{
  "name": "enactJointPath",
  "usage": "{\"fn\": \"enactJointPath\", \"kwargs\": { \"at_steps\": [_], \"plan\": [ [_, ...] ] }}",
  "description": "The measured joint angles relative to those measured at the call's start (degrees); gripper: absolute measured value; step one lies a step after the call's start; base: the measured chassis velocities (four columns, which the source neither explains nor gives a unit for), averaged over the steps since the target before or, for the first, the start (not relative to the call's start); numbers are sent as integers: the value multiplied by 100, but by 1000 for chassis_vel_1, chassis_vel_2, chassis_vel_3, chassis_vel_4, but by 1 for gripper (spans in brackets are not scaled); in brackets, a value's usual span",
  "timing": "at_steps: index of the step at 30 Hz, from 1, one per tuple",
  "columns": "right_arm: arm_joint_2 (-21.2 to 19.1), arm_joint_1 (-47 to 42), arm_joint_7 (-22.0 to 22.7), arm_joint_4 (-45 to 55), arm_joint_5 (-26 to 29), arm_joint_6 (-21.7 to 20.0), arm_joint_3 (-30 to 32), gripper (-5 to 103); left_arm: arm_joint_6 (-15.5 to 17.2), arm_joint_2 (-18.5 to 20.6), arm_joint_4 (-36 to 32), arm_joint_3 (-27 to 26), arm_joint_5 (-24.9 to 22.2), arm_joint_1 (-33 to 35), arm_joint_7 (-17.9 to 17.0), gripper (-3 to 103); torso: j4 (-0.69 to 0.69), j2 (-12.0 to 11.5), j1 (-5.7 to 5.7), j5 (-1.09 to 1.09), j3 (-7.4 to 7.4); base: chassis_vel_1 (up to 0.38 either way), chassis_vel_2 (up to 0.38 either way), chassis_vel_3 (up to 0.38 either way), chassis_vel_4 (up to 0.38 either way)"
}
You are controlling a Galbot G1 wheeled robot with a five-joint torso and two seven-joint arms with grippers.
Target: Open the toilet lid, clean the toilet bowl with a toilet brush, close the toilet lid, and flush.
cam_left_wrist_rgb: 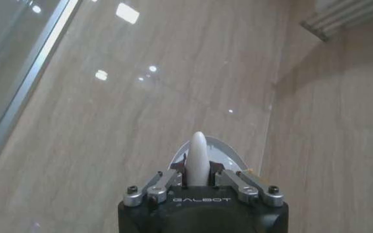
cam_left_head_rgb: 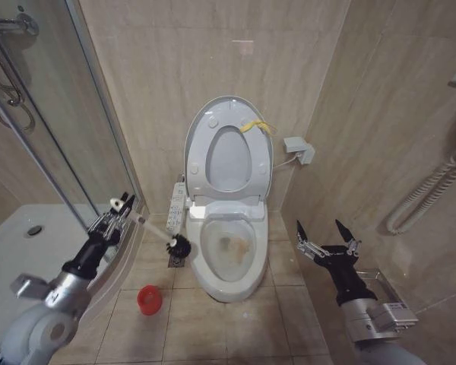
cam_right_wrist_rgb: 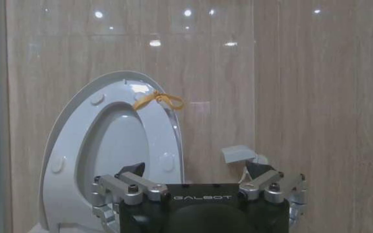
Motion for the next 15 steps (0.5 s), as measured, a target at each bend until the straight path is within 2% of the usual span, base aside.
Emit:
{"fn": "enactJointPath", "kwargs": {
  "at_steps": [4, 8, 9, 12, 13, 15],
  "plan": [
    [0, 0, 1, 0, 0, 0, 1, 100, -44, 17, 503, 379, -284, -531, 2, 22, 4, 0, 0, -1, 0, 0, 0, 0, 0],
    [0, 0, 0, 0, 0, 0, 0, 100, -115, 90, 1106, 1149, -487, -1405, 8, 22, 0, 0, 0, 0, 0, 0, 0, 0, 0],
    [0, 0, 0, 0, 0, 0, 0, 100, -115, 90, 1106, 1149, -487, -1405, 8, 22, 0, 0, 0, 0, 0, 0, 0, 0, 0],
    [-1, 0, 0, 0, 0, 0, 0, 100, -242, -24, 1912, 1923, -496, -2312, 0, 22, 1, -1, 1, 1, 0, 0, 0, 0, 0],
    [-1, 0, 0, 0, 0, 0, 0, 100, -242, -24, 1912, 1923, -496, -2312, 0, 22, 1, -1, 1, 1, 0, 0, 0, 0, 0],
    [0, 0, 0, 0, 0, 0, 0, 100, -365, -190, 2388, 2308, -423, -2681, -38, 22, 3, -1, 1, 0, 1, 0, 0, 0, 0]
  ]
}}
